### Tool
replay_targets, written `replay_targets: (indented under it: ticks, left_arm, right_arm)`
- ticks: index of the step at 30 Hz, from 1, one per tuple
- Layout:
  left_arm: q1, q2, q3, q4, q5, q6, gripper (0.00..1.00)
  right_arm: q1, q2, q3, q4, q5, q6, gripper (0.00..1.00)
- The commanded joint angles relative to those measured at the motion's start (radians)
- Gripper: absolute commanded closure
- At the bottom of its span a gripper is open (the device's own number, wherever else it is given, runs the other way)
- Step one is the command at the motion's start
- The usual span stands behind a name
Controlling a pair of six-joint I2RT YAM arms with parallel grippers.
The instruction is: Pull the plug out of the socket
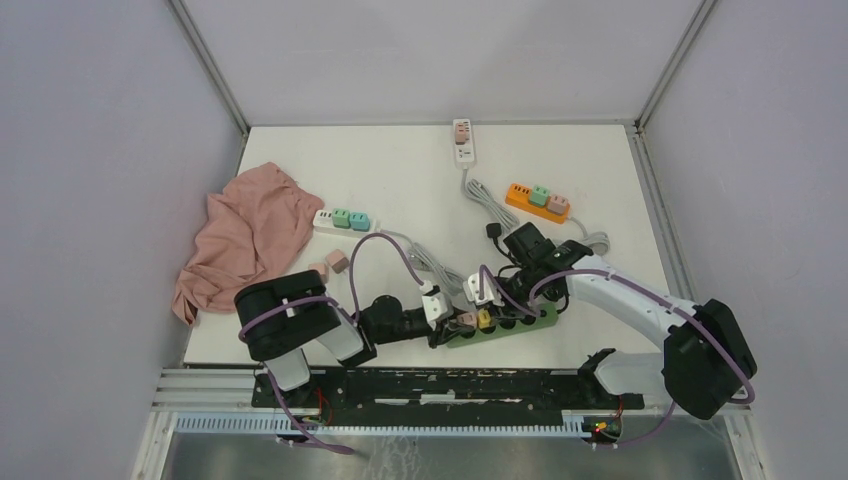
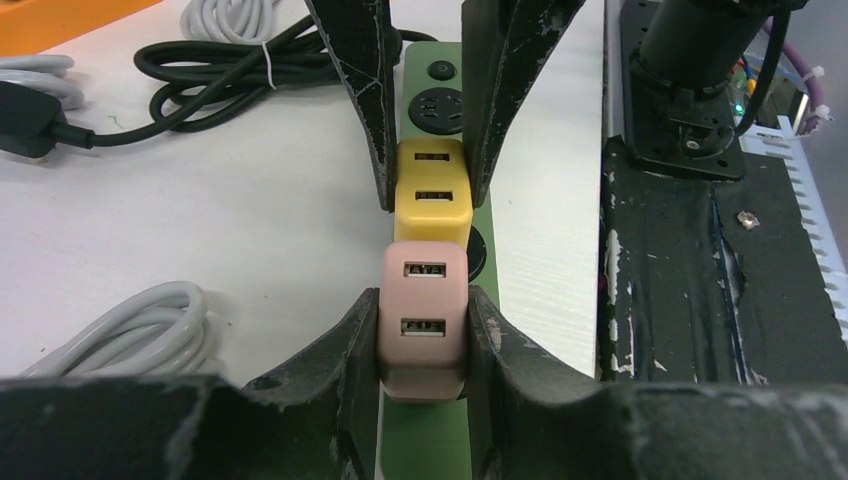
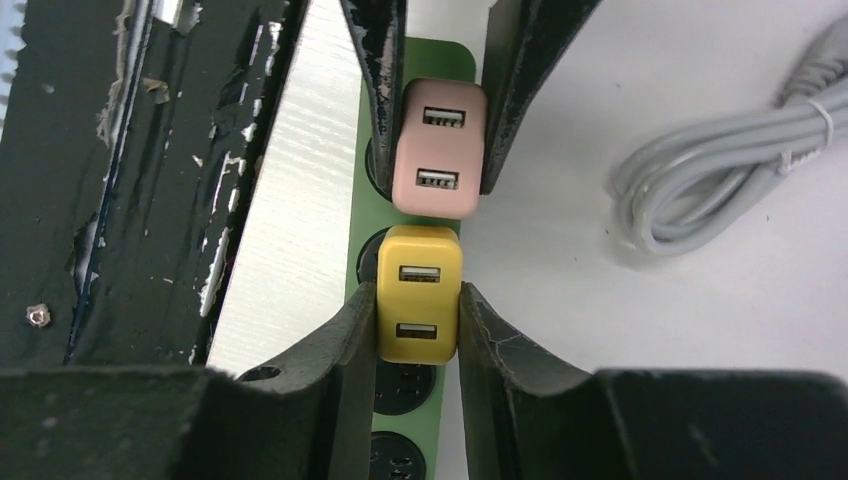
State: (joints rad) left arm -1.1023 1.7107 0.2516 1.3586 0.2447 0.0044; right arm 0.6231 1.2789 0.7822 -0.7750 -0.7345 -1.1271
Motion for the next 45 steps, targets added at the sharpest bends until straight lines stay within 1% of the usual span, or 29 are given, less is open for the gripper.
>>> replay_targets:
  ticks: [1,3,5,6,9,12,13,15,17,22,24,27,30,34,36,37,39,42,45]
  left_arm:
    - [0.015,0.026,-0.011,-0.032,-0.028,0.039,0.97]
    - [0.015,0.029,-0.011,-0.031,-0.027,0.039,0.97]
    - [0.015,0.031,-0.013,-0.032,-0.029,0.039,0.97]
    - [0.016,0.030,-0.015,-0.031,-0.031,0.039,0.97]
    - [0.016,0.021,-0.026,-0.029,-0.038,0.039,0.97]
    - [0.016,0.018,-0.029,-0.029,-0.039,0.040,0.97]
    - [0.016,0.019,-0.029,-0.029,-0.040,0.040,0.97]
    - [0.016,0.023,-0.024,-0.029,-0.038,0.037,0.97]
    - [0.015,0.027,-0.020,-0.025,-0.036,0.031,0.97]
    - [0.015,0.039,-0.011,-0.023,-0.032,0.024,0.97]
    - [0.016,0.041,-0.012,-0.021,-0.031,0.022,0.97]
    - [0.015,0.044,-0.015,-0.020,-0.031,0.021,0.97]
    - [0.016,0.046,-0.017,-0.018,-0.032,0.022,0.97]
    - [0.015,0.044,-0.019,-0.015,-0.035,0.022,0.97]
    - [0.016,0.040,-0.023,-0.014,-0.038,0.022,0.97]
    - [0.016,0.039,-0.025,-0.015,-0.040,0.022,0.97]
    - [0.016,0.039,-0.026,-0.015,-0.041,0.022,0.97]
    - [0.015,0.042,-0.023,-0.013,-0.040,0.020,0.97]
    - [0.016,0.046,-0.019,-0.009,-0.038,0.018,0.97]
  right_arm:
    - [0.017,-0.065,0.015,0.138,0.055,0.228,1.00]
    - [0.014,-0.067,0.014,0.168,0.119,0.263,1.00]
    - [0.003,-0.066,0.022,0.131,0.143,0.211,1.00]
    - [-0.005,-0.063,0.032,0.083,0.137,0.154,1.00]
    - [-0.049,-0.053,0.066,-0.103,0.065,-0.021,1.00]
    - [-0.062,-0.040,0.067,-0.272,-0.017,-0.227,1.00]
    - [-0.062,-0.032,0.063,-0.301,-0.040,-0.272,1.00]
    - [-0.058,-0.018,0.063,-0.328,-0.090,-0.310,1.00]
    - [-0.043,-0.010,0.064,-0.313,-0.118,-0.294,1.00]
    - [-0.011,-0.032,0.049,-0.083,-0.087,-0.010,1.00]
    - [-0.012,-0.043,0.056,-0.022,-0.054,0.092,1.00]
    - [-0.029,-0.062,0.054,0.030,0.013,0.152,1.00]
    - [-0.065,-0.066,0.057,0.009,0.028,0.131,1.00]
    - [-0.095,-0.056,0.080,-0.102,0.049,0.028,1.00]
    - [-0.101,-0.048,0.090,-0.184,0.023,-0.061,1.00]
    - [-0.102,-0.040,0.093,-0.233,-0.005,-0.137,1.00]
    - [-0.101,-0.027,0.092,-0.311,-0.077,-0.236,1.00]
    - [-0.094,-0.006,0.090,-0.332,-0.125,-0.260,1.00]
    - [-0.078,-0.005,0.088,-0.290,-0.156,-0.215,1.00]
